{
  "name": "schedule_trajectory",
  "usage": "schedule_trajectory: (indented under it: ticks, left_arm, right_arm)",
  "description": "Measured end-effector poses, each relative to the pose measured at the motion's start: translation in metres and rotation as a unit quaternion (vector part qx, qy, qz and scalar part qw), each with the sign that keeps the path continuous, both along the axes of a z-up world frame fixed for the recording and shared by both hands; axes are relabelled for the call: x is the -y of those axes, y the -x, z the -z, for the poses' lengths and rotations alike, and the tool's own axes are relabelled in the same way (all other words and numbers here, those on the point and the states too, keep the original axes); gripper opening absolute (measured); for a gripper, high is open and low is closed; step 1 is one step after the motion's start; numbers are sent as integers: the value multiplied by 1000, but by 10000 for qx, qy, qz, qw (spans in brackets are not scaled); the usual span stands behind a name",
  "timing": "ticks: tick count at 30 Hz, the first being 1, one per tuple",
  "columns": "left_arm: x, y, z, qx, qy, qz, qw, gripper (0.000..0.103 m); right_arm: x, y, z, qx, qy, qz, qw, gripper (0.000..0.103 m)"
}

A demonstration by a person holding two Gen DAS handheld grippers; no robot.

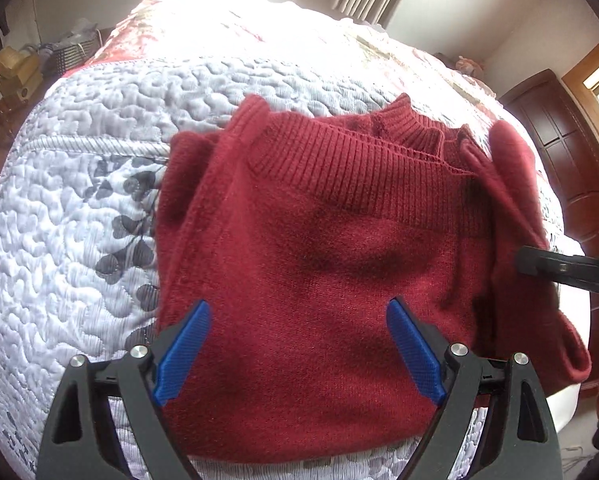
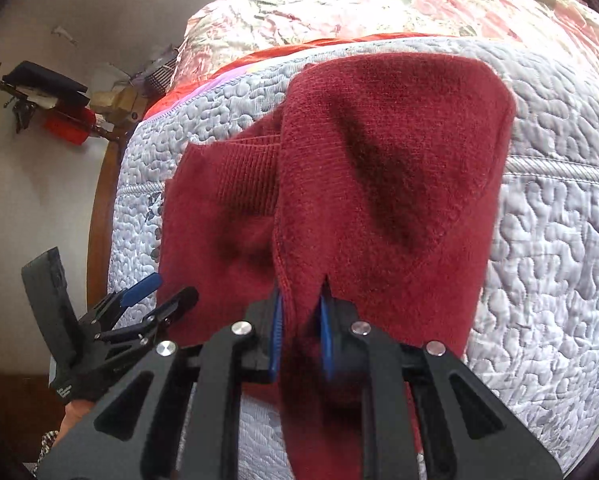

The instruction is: Fold small clothes

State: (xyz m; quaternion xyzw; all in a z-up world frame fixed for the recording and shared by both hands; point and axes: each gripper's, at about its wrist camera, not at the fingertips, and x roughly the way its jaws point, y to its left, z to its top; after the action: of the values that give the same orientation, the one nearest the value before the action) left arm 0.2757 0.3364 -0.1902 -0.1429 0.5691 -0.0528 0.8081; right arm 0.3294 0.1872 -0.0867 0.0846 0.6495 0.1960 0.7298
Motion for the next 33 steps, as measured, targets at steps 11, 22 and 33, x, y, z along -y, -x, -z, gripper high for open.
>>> schedule_trajectory:
  ticks: [11,22,33]
  left_arm:
    - [2,-9,10,-132,171,-35,9998,89]
    - [54,-35,18,-393,1547,100,9871,90]
    - [114,-65,48,-939,1714,410,9799,89]
  right_arm:
    - [5,-6,46,-459,-618,-85,9970,39]
    - [92,9,-1,373,-143,257,9989,40]
    - [149,34,30,72,-299,860,9958,40]
